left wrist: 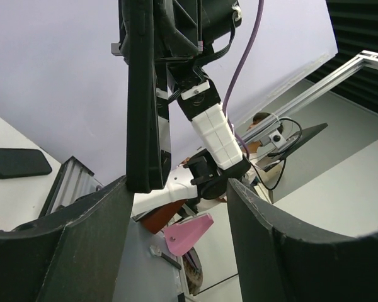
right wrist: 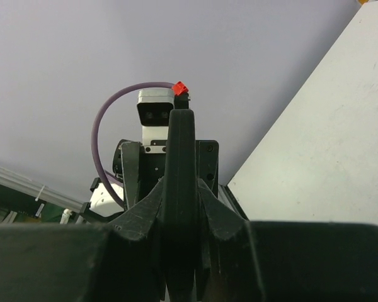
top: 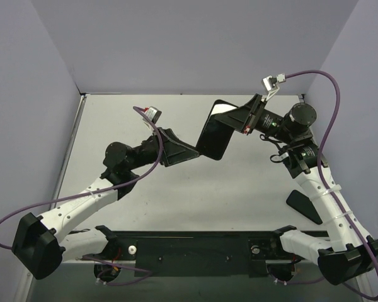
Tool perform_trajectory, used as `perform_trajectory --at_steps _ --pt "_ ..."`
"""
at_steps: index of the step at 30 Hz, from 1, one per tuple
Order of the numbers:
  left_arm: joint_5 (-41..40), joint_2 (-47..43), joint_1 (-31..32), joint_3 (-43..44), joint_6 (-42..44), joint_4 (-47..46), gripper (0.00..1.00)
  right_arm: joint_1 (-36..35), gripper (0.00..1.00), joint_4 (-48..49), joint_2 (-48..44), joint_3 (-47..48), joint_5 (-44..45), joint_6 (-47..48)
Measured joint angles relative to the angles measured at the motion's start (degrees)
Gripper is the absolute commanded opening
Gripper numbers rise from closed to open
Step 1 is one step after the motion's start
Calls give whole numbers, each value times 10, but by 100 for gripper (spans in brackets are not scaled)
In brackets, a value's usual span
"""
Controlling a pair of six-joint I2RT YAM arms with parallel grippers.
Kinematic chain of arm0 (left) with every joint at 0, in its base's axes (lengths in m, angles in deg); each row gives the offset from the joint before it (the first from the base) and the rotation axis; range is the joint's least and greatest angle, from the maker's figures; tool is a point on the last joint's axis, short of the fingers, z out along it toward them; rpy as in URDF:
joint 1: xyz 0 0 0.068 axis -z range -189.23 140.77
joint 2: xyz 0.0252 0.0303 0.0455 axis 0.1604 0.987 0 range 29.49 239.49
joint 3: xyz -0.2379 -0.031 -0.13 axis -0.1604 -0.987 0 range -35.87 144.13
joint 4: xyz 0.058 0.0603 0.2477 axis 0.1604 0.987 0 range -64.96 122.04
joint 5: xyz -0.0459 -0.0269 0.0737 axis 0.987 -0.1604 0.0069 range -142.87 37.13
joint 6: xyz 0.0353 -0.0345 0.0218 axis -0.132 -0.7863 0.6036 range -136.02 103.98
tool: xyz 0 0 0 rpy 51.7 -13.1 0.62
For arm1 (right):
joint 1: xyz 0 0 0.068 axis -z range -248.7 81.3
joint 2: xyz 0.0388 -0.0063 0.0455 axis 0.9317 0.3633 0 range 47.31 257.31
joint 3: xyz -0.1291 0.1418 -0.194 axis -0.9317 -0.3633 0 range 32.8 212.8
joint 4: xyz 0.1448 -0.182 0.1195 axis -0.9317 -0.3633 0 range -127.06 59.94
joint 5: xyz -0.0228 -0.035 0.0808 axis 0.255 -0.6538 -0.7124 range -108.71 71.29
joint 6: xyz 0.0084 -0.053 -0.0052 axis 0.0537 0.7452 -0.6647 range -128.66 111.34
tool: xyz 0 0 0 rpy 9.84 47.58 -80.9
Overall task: Take the phone out of the phone case
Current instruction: Remove the phone case from the phone.
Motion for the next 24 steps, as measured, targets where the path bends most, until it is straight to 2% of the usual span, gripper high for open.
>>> perform_trajectory --at_steps 14,24 --pt "16 -9 26 12 40 63 71 26 0 12 9 0 26 -12" --pt "7 41 34 32 1 -9 71 26 0 34 11 -6 26 -29"
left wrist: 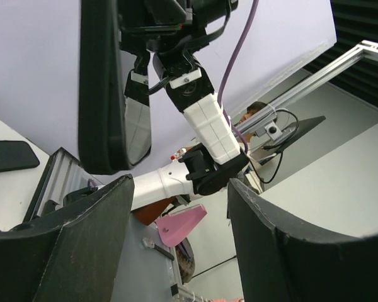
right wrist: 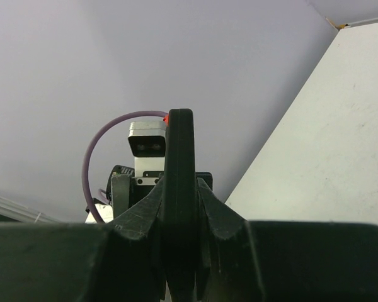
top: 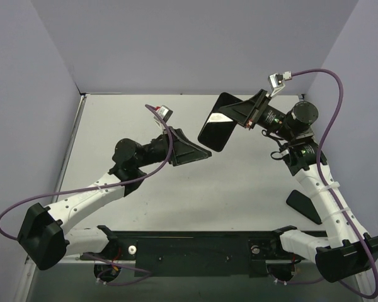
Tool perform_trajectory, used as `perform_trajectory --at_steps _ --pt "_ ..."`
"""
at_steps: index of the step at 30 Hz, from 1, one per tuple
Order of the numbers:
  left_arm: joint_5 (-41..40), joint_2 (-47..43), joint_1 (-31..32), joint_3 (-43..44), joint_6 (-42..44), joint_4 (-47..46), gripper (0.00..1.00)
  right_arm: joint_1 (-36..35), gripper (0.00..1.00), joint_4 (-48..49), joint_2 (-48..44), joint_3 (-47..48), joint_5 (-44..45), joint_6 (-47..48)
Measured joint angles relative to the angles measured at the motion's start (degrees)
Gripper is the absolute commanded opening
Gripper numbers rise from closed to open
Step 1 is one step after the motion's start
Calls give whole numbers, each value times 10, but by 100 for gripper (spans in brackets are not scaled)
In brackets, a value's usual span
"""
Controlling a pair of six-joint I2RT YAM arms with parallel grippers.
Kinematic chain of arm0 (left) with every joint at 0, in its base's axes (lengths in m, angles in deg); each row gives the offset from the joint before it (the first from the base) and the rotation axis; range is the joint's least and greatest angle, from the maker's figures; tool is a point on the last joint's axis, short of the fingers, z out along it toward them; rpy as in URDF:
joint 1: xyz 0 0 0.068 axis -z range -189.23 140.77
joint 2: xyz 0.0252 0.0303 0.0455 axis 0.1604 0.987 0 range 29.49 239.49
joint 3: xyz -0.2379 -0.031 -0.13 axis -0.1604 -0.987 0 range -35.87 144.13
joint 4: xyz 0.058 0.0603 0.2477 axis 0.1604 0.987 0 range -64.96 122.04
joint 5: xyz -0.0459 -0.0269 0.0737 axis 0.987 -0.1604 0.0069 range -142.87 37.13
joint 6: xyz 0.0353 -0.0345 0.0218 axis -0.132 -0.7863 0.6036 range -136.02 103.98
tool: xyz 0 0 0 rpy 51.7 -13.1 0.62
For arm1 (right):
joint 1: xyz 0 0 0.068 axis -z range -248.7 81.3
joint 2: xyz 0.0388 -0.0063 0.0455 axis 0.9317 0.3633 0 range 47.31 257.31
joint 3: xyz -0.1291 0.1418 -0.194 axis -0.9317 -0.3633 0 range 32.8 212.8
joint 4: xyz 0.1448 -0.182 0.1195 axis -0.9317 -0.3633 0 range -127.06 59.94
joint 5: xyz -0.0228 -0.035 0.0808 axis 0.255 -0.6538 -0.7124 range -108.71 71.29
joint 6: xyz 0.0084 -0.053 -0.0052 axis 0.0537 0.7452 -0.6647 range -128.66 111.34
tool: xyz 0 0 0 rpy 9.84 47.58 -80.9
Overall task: Take the phone out of the phone case
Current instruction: Remove the phone case from the phone.
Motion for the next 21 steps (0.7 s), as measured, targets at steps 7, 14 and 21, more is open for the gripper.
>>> perform_trajectory --at_steps 7,14,21 --pt "-14 10 0 0 -10 -17 71 0 0 2 0 -1 0 0" --pt "-16 10 0 9 -9 -26 72 0 0 7 0 -4 0 -1" --pt "-21 10 0 9 -7 -21 71 0 0 14 0 -7 0 -9"
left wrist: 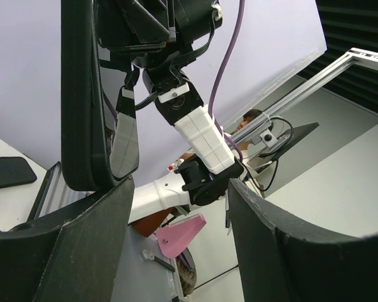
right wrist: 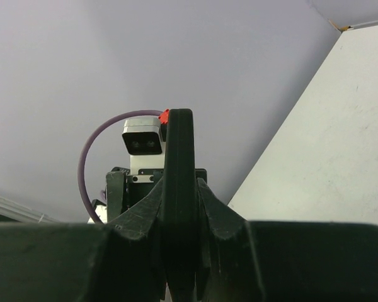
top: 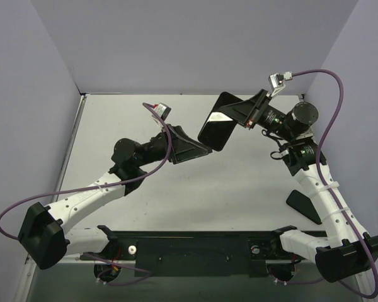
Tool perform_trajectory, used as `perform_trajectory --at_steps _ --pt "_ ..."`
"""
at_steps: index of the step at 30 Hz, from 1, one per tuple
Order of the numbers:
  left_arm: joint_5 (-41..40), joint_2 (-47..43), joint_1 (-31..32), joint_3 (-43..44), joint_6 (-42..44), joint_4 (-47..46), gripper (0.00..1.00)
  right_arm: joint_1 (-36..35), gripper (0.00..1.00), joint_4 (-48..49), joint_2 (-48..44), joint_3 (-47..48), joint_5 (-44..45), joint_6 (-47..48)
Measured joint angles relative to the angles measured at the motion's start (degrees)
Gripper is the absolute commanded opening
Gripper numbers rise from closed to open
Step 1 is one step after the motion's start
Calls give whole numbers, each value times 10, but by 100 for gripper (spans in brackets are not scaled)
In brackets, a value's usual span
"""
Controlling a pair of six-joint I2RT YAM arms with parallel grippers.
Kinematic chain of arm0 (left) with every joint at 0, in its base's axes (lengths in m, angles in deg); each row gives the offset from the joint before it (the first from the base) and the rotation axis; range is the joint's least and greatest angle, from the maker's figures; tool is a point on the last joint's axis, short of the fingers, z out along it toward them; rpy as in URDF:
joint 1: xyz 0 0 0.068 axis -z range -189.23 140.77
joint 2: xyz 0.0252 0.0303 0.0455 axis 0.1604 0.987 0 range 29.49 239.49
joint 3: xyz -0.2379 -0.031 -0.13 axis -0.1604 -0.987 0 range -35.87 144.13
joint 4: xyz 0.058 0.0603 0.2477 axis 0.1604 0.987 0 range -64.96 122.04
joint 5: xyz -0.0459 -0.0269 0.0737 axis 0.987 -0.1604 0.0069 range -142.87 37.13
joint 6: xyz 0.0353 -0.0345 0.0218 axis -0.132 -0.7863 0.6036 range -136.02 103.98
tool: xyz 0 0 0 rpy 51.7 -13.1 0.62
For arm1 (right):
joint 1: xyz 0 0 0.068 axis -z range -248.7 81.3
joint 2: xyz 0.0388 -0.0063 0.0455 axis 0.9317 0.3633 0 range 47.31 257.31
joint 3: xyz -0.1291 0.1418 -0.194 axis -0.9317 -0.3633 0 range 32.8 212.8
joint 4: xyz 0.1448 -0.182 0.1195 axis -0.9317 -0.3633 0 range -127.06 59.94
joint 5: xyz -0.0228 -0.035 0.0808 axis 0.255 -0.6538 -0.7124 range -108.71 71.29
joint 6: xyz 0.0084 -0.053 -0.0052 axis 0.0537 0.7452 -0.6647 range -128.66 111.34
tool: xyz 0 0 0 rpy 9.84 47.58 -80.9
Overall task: Take the phone out of the phone case
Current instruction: Remove the phone case from the phone.
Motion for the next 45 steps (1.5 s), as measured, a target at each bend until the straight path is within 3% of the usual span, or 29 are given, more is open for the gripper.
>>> perform_trajectory --at_steps 19,27,32,34,35,39,45 --pt "-6 -4 -14 7 7 49 70 -30 0 16 0 0 34 24" --pt "-5 -9 -14 8 18 97 53 -70 0 -69 -2 36 81 122" --pt "-5 -9 -14 8 19 97 50 -73 0 -69 -7 36 84 132" --pt "-6 -9 -14 8 20 95 52 -74 0 -67 -7 36 85 134" --pt "-7 -9 -14 8 21 95 62 -75 0 -67 -7 36 85 136" --pt "-8 -14 -14 8 32 103 65 -77 0 -71 -7 36 85 151" --pt "-25 -23 -14 9 56 126 53 -87 0 -61 -6 34 94 158"
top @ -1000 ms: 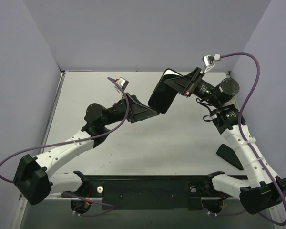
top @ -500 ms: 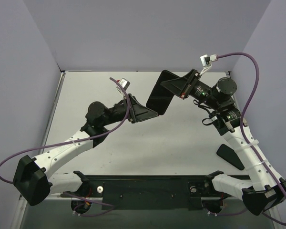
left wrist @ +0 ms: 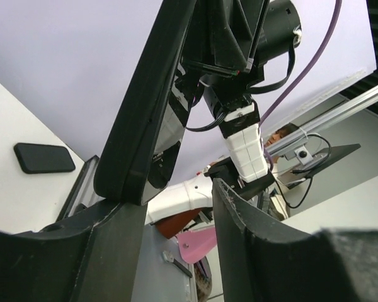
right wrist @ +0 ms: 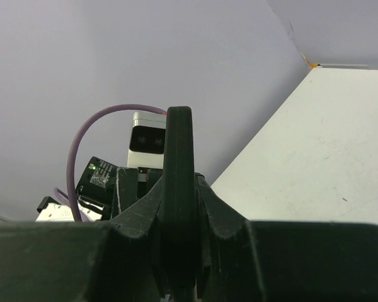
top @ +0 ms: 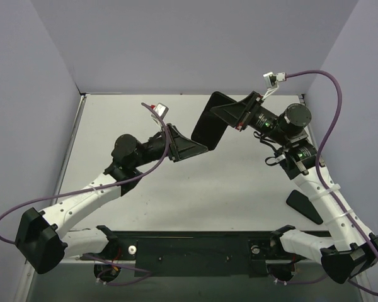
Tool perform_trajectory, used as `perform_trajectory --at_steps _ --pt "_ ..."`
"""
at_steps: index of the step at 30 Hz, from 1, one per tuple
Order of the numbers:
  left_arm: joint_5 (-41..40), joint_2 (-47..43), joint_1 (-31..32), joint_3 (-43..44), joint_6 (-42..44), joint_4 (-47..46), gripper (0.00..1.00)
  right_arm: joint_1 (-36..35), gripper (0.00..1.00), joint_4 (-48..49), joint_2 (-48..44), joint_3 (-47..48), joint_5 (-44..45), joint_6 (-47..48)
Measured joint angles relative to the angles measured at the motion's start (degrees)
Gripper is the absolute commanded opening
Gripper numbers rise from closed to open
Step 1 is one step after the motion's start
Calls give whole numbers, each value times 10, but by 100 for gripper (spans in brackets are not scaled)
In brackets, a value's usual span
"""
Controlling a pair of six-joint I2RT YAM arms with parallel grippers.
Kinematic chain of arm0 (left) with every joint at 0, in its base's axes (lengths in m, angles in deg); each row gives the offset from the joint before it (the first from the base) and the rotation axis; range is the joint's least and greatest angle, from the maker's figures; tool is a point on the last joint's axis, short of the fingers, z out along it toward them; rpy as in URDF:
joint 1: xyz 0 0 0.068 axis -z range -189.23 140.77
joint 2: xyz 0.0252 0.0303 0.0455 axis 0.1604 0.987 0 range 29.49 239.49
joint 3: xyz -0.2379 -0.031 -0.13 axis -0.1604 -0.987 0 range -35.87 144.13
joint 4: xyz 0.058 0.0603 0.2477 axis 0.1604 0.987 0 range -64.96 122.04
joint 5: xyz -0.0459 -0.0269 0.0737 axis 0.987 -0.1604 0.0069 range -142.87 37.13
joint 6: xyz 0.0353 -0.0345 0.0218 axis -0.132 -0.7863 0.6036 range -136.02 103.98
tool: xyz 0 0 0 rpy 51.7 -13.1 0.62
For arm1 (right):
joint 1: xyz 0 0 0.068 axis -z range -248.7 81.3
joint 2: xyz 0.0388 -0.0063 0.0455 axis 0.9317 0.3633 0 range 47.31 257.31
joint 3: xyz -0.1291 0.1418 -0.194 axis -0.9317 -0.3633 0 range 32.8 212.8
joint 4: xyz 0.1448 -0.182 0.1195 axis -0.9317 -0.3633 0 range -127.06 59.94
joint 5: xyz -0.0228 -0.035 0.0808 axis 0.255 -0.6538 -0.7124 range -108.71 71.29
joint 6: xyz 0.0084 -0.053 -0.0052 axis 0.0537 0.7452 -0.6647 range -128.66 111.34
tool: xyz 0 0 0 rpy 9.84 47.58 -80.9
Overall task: Take the phone out of the phone case
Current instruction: Remove the phone case from the phone.
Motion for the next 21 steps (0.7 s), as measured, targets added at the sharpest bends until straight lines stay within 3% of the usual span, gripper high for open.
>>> perform_trajectory --at_steps 8,13,18,21 --pt "-78 -31 3 -49 10 -61 53 -4 0 77 7 -37 5 -73" --pt "-169 -65 19 -85 14 -91 50 -12 0 82 14 -39 4 -99" --pt "-171 -45 20 -73 15 -103 50 -11 0 89 15 -39 7 -99" --pt "-158 -29 19 -63 12 -108 55 -10 0 88 16 -37 9 -87"
